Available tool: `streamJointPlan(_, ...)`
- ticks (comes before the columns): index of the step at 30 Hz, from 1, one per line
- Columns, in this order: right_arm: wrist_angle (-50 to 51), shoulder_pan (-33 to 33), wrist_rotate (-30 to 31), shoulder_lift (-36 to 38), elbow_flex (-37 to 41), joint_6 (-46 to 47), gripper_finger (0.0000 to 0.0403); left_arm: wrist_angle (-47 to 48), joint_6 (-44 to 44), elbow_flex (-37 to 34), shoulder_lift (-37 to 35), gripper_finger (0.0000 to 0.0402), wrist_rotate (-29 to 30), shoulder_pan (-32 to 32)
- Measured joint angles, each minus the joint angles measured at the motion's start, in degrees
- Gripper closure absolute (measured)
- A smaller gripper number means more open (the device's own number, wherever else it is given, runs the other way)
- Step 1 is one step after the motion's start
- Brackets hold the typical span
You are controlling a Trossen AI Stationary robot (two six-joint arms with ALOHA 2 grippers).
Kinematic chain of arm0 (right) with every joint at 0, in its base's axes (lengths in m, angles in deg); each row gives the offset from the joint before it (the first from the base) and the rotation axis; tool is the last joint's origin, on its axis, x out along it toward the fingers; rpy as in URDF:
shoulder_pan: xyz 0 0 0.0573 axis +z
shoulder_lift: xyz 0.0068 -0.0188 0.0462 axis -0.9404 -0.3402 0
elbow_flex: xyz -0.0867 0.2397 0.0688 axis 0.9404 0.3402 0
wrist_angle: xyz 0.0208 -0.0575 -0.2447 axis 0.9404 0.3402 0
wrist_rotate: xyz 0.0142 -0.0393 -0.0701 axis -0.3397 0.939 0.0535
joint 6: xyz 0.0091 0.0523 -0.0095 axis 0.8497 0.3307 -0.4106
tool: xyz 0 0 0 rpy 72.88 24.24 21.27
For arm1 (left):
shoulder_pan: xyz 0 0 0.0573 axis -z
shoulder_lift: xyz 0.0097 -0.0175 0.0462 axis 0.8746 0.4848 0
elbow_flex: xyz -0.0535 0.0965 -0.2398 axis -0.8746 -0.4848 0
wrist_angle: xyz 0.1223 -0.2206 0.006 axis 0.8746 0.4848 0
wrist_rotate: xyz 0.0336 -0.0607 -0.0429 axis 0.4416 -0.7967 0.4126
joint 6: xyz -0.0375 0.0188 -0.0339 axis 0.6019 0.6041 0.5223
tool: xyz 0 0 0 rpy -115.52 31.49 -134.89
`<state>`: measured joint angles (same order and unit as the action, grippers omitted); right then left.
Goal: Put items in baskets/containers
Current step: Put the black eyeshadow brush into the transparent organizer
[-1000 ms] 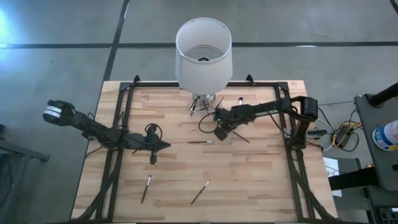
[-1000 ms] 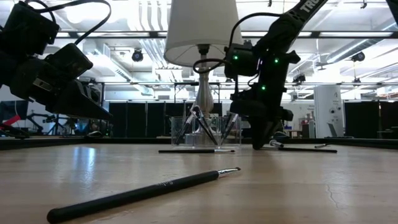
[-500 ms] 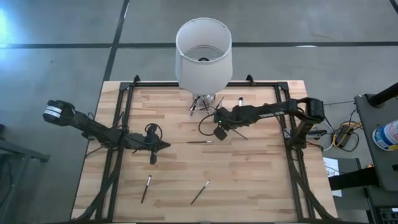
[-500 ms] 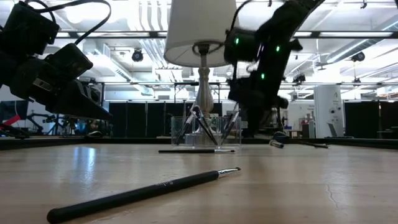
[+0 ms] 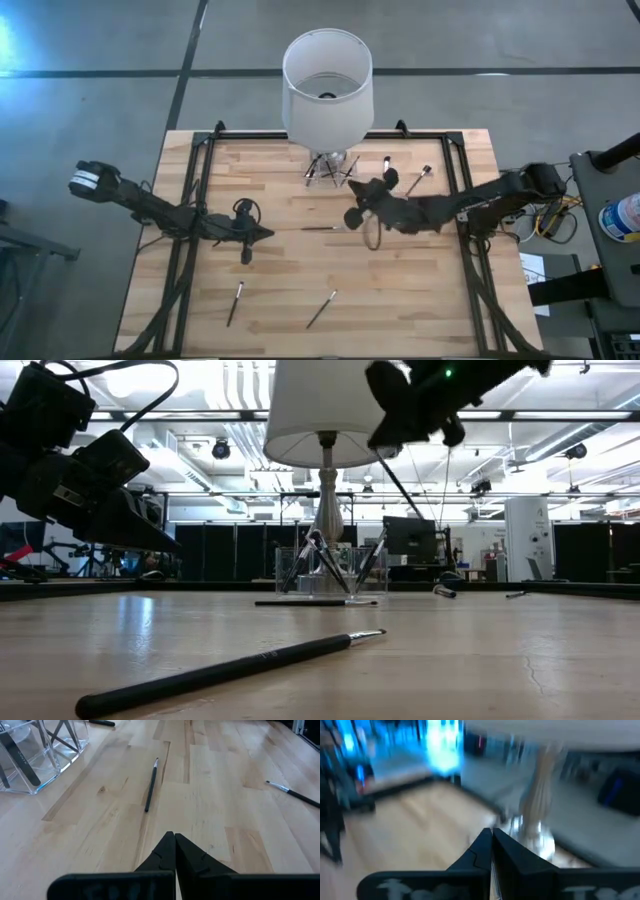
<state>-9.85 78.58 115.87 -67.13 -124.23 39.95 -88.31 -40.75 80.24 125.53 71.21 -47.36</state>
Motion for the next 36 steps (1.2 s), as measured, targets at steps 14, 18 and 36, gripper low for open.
streamJointPlan(14, -82.89, -7.35, -2.4, -15.78, 18.28, -29.78, 0.0394, -0.01, -0.08, 0.0, 0.0, 0.0402, 0.01, 0.0)
streamJointPlan(18, -83.02, -10.74, -3.84, -18.75, 16.18, -29.09, 0.0394, 0.0, -0.11, 0.0, 0.0, 0.0402, 0.03, -0.01)
streamJointPlan(36, -82.87, -16.26, -9.99, -27.93, 10.25, -26.57, 0.0394, 0.04, -0.07, 0.0, -0.02, 0.0402, 0.03, -0.01)
